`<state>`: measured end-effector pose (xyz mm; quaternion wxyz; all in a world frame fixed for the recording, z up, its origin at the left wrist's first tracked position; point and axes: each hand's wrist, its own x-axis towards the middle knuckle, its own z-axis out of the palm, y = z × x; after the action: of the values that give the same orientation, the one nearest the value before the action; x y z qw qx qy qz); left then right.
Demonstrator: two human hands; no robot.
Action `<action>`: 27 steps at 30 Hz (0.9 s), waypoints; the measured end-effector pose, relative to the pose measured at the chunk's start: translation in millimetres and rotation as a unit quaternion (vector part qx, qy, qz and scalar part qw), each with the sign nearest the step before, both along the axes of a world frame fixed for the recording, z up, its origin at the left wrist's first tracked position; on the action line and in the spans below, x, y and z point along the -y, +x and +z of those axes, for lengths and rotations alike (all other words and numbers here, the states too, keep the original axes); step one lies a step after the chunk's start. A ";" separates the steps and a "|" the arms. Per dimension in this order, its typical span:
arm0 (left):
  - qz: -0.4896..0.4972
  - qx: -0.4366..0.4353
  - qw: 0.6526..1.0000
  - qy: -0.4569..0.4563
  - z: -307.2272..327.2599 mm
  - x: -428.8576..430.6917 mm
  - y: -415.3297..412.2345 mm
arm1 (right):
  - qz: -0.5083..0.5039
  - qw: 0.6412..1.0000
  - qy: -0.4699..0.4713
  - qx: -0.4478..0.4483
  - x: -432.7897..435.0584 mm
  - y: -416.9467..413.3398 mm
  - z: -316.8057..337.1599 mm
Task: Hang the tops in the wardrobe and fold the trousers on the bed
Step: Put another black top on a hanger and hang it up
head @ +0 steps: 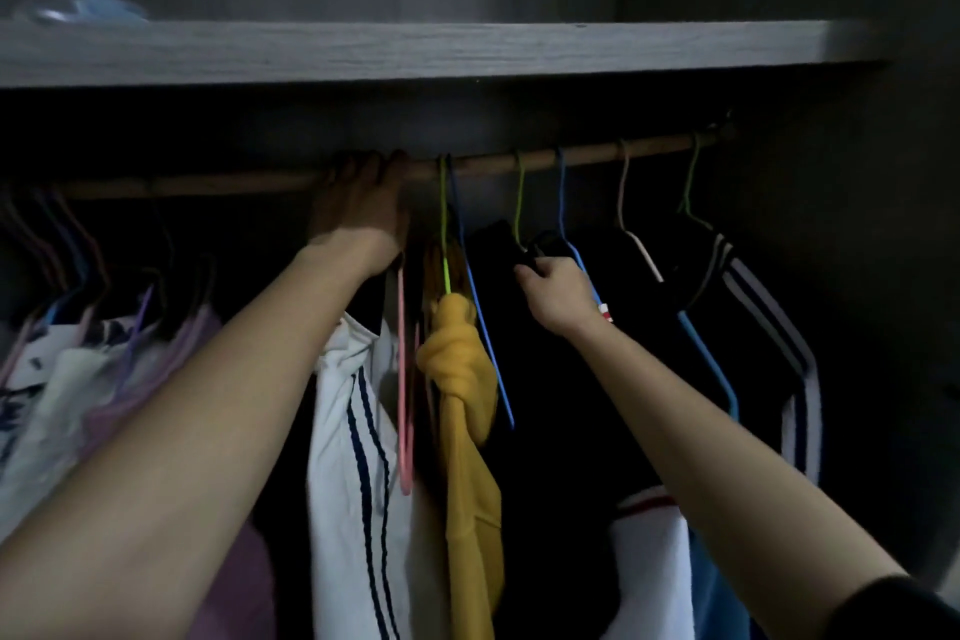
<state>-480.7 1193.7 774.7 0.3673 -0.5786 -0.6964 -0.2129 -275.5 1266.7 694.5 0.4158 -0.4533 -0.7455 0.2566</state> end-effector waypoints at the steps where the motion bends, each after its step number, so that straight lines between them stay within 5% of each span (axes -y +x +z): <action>1: -0.005 -0.008 1.000 0.007 -1.5 1.0 -3.4 | 0.001 1.000 0.004 -0.001 -2.0 -1.6 -3.4; 14: -0.040 0.122 0.986 -0.103 -5.5 25.8 16.1 | -0.060 0.991 0.025 0.120 43.6 29.9 -35.5; 27: -0.198 0.284 0.936 -0.059 -186.2 149.0 108.3 | -0.131 0.984 0.065 0.100 180.8 120.6 -144.1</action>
<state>-372.4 1044.8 588.5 0.0693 -0.6408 -0.6545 -0.3952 -154.9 1086.0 550.4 0.3980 -0.5422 -0.7326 0.1048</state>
